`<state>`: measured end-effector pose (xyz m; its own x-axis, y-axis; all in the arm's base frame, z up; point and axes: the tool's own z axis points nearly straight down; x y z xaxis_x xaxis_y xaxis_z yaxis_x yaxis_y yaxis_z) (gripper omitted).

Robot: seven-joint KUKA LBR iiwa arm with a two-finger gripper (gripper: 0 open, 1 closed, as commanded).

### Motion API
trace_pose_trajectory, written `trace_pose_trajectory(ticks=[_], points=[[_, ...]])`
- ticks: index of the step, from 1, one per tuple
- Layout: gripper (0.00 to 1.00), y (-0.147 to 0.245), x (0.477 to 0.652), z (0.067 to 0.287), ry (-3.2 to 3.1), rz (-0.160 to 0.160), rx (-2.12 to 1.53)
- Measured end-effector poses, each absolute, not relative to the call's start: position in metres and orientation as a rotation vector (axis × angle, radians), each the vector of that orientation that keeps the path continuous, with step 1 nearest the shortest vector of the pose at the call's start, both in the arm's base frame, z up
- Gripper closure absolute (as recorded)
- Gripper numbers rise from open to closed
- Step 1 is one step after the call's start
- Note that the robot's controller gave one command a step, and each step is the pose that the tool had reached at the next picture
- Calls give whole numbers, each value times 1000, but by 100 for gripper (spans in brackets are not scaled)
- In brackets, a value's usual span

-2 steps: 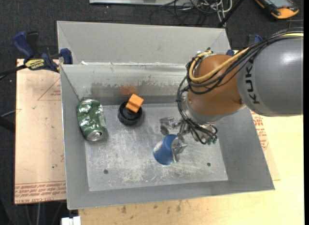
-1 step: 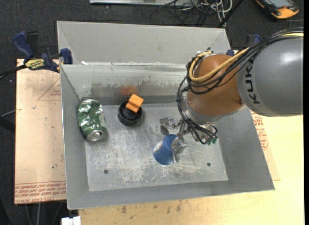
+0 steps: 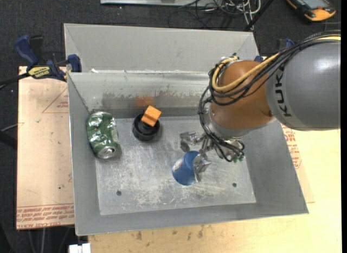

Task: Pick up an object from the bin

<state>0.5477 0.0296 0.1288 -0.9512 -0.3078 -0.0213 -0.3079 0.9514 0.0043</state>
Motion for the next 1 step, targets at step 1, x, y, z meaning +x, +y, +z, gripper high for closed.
trace_pose_trajectory(ticks=[1], points=[[100,30,548,129,3083,12,-486]])
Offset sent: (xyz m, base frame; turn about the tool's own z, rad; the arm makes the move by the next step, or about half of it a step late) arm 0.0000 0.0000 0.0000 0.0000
